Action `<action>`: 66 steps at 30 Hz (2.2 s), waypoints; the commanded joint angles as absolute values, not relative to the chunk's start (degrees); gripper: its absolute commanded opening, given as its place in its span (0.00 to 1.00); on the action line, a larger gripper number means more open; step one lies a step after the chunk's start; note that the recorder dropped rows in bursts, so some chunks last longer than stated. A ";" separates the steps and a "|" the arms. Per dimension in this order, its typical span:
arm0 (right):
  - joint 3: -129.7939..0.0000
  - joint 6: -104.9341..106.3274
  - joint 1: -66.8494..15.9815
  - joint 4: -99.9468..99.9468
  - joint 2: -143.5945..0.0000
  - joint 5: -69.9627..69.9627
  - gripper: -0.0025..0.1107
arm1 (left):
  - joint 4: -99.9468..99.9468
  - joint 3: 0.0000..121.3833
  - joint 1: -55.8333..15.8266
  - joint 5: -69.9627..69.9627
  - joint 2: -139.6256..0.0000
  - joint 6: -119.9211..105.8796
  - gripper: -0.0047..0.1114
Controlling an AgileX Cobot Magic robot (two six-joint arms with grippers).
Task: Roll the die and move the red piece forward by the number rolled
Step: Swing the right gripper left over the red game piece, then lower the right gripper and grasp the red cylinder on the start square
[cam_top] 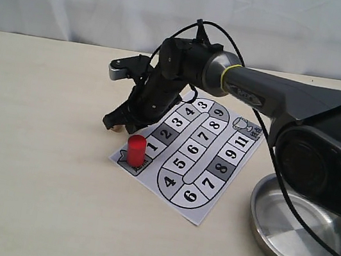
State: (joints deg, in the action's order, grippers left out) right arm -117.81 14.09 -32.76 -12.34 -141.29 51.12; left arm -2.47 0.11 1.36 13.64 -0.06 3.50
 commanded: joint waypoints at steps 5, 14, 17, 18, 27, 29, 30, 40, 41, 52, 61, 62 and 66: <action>-118.00 14.10 -32.82 -11.91 -141.09 51.01 0.06 | -2.52 0.00 1.36 13.00 0.00 3.69 0.04; -118.00 14.10 -32.82 -8.29 -136.55 56.27 0.06 | -2.52 0.00 1.36 13.00 0.00 3.69 0.04; -118.00 14.10 -32.82 -8.13 -134.80 58.61 0.08 | -2.40 0.00 1.36 13.46 0.00 3.69 0.04; -118.00 14.10 -32.82 -8.13 -134.09 59.17 0.11 | -2.40 0.00 1.36 13.46 0.00 3.69 0.04; -118.00 14.10 -32.82 -8.41 -131.13 67.28 0.55 | -2.40 0.00 1.36 13.46 0.00 3.69 0.04; -118.00 14.10 -32.82 -8.41 -131.24 68.91 0.61 | -2.40 0.00 1.36 13.46 0.00 3.69 0.04; -117.89 14.10 -32.82 -8.44 -131.24 69.40 0.61 | -2.40 0.00 1.36 13.46 0.00 3.69 0.04; -117.89 15.43 -36.35 -7.83 -132.26 69.96 0.61 | -2.40 0.00 1.36 13.46 0.00 3.69 0.04; -117.89 15.43 -36.83 -7.16 -132.26 69.96 0.61 | -2.40 0.00 1.36 13.46 0.00 3.69 0.04; -117.89 12.36 -37.97 3.01 -136.75 69.77 0.61 | -2.51 0.00 1.36 13.16 0.00 3.69 0.04; -117.89 12.36 -37.97 -0.41 -137.69 68.16 0.61 | -2.51 0.00 1.36 13.16 0.00 3.69 0.04; -117.89 12.36 -37.97 -1.08 -137.69 68.16 0.61 | -2.51 0.00 1.36 13.16 0.00 3.69 0.04; -117.89 12.36 -38.06 -1.07 -137.69 68.16 0.60 | -2.51 0.00 1.36 13.16 0.00 3.69 0.04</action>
State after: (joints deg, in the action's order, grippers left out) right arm -117.81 12.61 -38.09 -0.79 -137.82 68.82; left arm -2.47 0.11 1.36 13.64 -0.06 3.40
